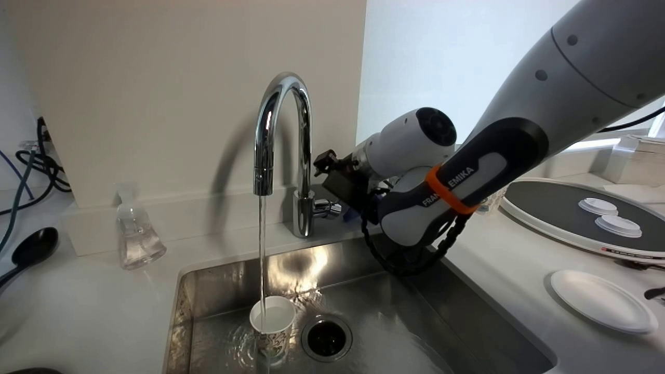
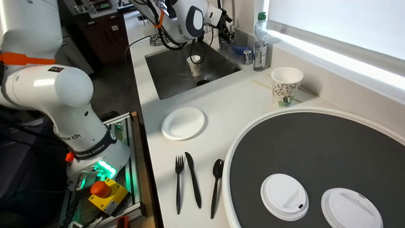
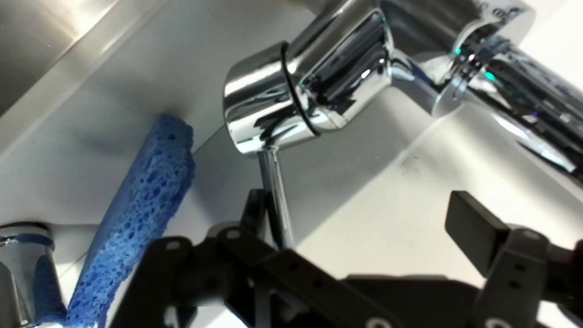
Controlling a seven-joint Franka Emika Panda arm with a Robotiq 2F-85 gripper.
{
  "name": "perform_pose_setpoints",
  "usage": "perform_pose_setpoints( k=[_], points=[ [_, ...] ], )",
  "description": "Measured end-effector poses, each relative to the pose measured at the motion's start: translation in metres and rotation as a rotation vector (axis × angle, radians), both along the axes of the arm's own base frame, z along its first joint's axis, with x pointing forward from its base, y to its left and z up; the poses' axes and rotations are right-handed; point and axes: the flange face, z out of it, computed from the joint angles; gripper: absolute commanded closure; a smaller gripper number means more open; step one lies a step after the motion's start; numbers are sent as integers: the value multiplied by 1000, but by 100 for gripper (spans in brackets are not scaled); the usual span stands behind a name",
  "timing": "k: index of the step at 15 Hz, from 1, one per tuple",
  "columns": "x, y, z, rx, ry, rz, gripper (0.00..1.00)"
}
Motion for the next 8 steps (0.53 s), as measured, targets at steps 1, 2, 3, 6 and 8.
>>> perform_pose_setpoints(
  k=[1, 2, 3, 6, 8],
  points=[
    [0, 0, 0, 0, 0, 0, 0],
    [0, 0, 0, 0, 0, 0, 0],
    [0, 0, 0, 0, -1, 0, 0],
    [-1, 0, 1, 5, -9, 4, 0],
    [-2, 2, 4, 15, -32, 18, 0]
  ],
)
